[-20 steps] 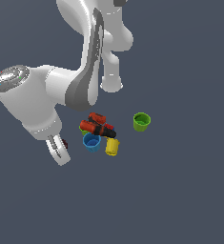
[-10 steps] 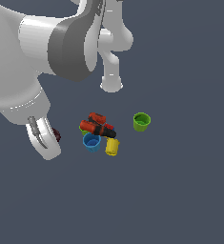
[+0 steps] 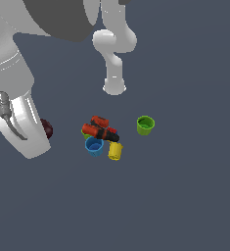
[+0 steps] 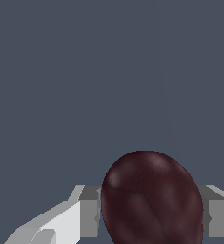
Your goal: Pick up a designated object from a clutter of objects.
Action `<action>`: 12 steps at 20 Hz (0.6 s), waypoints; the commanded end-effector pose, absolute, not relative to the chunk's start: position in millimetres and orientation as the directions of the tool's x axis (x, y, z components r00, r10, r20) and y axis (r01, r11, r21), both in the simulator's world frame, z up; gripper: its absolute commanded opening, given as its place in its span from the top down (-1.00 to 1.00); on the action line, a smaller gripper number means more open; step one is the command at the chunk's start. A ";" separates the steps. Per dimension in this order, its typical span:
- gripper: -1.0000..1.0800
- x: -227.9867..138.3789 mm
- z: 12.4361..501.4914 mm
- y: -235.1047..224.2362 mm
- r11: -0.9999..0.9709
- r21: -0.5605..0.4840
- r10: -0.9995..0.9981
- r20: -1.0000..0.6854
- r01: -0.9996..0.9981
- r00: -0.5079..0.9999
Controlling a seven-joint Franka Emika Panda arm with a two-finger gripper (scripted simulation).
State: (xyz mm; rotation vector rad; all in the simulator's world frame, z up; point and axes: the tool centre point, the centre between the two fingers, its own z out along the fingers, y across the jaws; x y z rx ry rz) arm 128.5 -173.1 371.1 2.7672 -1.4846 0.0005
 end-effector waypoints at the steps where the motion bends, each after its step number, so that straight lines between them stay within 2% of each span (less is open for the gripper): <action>1: 1.00 132.6 386.7 -171.4 -0.553 0.001 -0.833 0.001 -0.833 0.553; 12: 1.00 143.7 421.2 -167.8 -0.554 0.000 -0.833 0.000 -0.833 0.554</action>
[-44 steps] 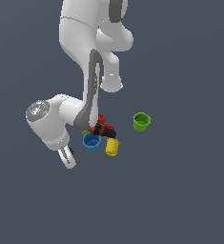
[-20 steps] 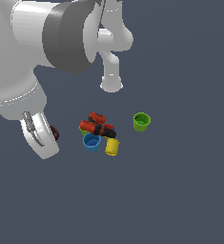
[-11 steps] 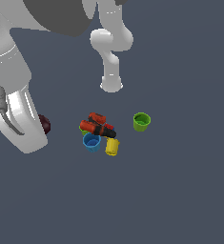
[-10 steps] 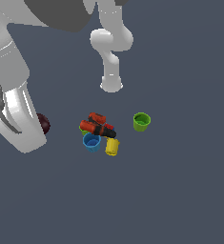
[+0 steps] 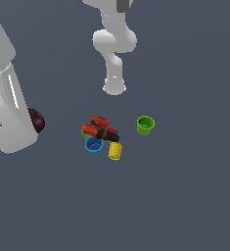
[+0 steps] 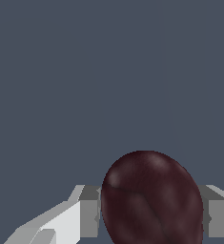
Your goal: Pick up a designated object from a clutter of objects.
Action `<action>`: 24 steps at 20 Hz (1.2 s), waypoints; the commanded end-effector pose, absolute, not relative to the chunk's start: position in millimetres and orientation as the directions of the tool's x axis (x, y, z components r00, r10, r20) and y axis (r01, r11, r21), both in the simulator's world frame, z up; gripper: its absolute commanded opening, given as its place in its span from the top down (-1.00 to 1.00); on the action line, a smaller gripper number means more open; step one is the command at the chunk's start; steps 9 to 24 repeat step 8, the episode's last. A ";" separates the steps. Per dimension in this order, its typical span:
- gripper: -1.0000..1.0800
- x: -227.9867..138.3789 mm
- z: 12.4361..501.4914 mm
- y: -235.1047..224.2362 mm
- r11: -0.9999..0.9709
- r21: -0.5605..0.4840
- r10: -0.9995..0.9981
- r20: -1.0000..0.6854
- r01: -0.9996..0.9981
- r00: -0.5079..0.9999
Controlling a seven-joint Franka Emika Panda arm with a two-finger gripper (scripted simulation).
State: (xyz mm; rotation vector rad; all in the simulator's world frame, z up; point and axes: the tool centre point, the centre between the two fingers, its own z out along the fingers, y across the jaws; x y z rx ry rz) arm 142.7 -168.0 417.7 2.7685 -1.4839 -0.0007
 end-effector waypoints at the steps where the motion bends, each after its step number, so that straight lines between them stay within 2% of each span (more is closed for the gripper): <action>1: 1.00 144.3 422.5 -167.7 -0.554 0.000 -0.833 0.000 -0.833 0.554; 24: 1.00 145.9 426.6 -167.3 -0.554 0.000 -0.833 0.000 -0.833 0.554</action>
